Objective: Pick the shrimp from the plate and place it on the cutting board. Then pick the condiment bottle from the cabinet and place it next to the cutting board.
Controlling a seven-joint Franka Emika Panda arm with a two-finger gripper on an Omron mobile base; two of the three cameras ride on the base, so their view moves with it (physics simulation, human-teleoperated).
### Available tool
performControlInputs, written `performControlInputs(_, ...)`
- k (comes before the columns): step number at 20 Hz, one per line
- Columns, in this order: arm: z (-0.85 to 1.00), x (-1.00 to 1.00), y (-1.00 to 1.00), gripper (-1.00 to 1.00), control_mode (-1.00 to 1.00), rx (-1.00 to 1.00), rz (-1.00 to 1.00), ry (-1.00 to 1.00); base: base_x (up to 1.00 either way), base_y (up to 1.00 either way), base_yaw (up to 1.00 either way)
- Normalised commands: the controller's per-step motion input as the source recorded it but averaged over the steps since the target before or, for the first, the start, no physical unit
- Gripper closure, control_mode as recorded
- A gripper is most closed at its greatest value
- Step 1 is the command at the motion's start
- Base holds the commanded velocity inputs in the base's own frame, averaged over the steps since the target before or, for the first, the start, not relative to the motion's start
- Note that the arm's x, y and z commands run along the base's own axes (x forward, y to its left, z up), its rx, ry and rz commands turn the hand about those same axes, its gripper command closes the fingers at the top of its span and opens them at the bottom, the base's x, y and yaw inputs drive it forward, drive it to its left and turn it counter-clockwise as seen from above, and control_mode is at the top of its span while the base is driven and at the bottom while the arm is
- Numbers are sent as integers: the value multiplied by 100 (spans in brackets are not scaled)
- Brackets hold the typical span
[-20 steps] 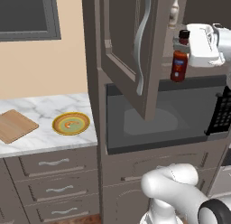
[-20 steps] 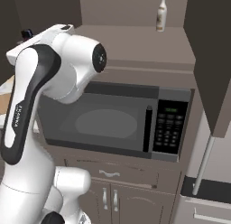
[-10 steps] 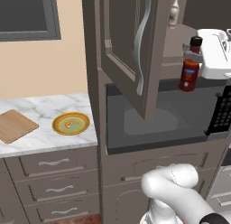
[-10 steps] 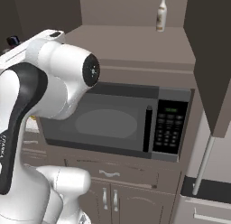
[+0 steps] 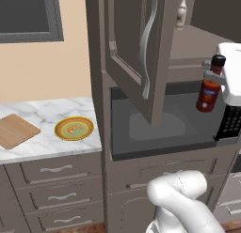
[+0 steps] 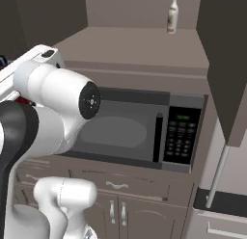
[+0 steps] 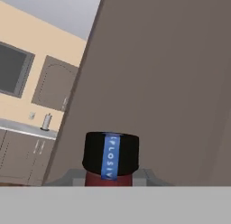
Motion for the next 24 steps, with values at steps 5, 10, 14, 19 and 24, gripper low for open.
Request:
performControlInputs(5, -22, -50, 0, 100, -100, 0, 0, -5, 0, 0, 0)
performControlInputs(10, -15, -50, 0, 100, -100, 1, 0, -3, 0, 0, 0)
performControlInputs(14, -13, -46, 0, 100, -100, 1, 0, -2, 0, 0, 0)
performControlInputs(19, -17, -32, 0, 100, -100, 1, 0, -2, 0, 0, 0)
performControlInputs(24, -22, -20, 0, 100, -100, 0, 0, -1, 0, 0, 0)
